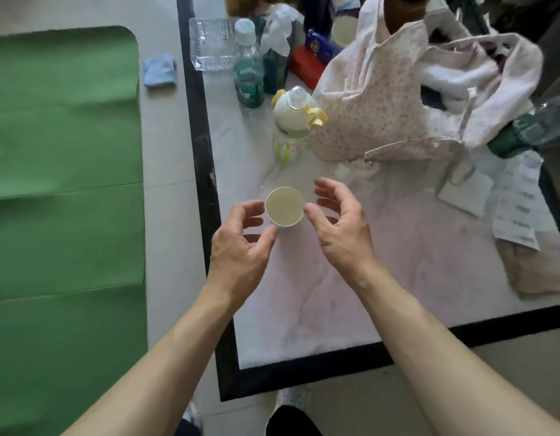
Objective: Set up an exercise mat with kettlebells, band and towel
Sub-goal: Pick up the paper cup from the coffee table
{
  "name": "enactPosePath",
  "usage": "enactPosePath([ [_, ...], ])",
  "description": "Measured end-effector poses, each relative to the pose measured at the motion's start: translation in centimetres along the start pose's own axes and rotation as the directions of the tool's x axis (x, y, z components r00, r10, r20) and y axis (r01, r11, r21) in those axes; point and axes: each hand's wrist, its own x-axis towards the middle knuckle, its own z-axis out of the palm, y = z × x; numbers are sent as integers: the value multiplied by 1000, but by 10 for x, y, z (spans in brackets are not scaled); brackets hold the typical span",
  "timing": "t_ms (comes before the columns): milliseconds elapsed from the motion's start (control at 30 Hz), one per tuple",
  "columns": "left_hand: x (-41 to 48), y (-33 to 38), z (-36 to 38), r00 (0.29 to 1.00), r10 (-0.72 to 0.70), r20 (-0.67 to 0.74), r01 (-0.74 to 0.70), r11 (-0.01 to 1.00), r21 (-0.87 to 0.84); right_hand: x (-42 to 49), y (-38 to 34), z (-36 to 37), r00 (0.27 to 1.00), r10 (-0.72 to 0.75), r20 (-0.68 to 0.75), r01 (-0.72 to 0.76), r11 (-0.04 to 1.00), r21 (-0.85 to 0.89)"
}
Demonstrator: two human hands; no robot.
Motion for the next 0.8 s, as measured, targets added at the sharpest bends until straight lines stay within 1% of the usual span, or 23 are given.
enactPosePath([
  [133,30,-26,23,995,-81,57,79,996,45,21,32,14,987,66,148,-48,991,-125],
  [233,39,-39,33,994,-86,75,82,995,56,29,49,27,980,87,180,-55,983,-176],
  [400,46,-45,40,998,-57,21,56,997,46,35,55,36,992,33,124,-17,992,-122],
  [533,44,-48,30,999,-31,31,30,999,21,33,46,36,988,1,155,12,997,-83],
  [667,39,-51,2,1000,12,15,-12,1000,12,23,27,50,978,-18,208,33,997,-71],
  [800,37,-49,-46,998,66,2,-66,998,14,9,-8,79,970,-62,233,83,993,-81],
])
